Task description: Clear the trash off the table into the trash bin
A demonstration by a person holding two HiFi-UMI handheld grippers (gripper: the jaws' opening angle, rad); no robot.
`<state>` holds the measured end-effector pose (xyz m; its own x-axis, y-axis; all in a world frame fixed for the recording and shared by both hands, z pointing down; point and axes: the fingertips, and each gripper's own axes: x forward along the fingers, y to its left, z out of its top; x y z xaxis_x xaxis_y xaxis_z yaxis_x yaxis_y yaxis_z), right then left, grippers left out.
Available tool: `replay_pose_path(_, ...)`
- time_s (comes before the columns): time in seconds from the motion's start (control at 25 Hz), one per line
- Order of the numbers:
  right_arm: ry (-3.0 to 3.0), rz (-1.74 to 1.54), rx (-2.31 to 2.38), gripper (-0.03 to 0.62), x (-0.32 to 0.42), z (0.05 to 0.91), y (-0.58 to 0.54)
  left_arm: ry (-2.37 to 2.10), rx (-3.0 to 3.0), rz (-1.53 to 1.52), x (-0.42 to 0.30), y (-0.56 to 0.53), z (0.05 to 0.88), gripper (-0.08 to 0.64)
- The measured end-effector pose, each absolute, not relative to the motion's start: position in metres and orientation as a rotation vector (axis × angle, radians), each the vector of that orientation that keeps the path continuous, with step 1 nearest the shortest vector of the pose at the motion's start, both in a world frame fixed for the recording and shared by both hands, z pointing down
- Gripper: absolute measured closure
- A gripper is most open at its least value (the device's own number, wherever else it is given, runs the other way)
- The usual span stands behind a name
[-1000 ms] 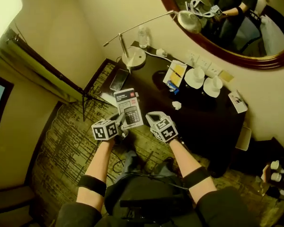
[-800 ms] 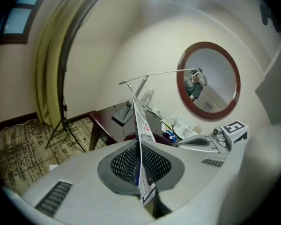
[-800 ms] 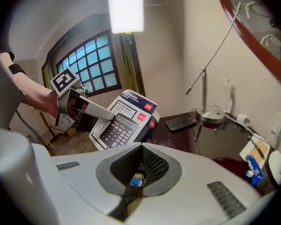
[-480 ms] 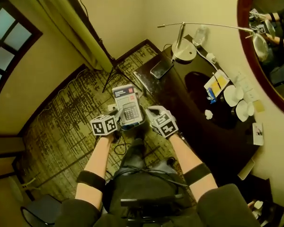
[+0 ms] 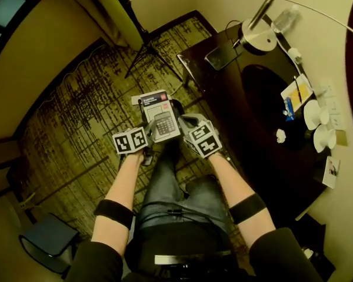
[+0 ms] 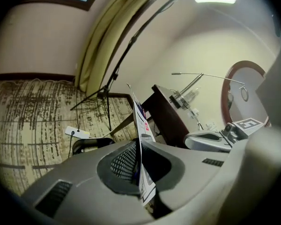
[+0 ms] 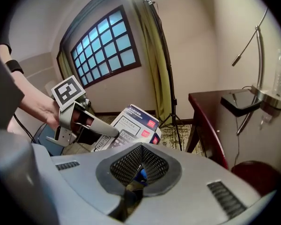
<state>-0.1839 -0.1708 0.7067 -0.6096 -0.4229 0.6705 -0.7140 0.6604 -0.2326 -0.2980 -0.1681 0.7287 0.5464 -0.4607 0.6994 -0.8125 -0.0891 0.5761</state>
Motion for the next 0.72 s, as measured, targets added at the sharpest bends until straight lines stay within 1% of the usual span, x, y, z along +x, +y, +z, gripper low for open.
replay_pose_path(0.44,-2.191,0.779,0.786,0.589,-0.213,0.899,-0.176,-1.082,1.516,0.43,-0.316,-0.16,0.924,0.549)
replay_pose_path(0.72,-2.155,0.836,0.754,0.589,-0.236,0.984,-0.174,-1.056,1.414,0.421,-0.321,-0.155,1.016,0.549)
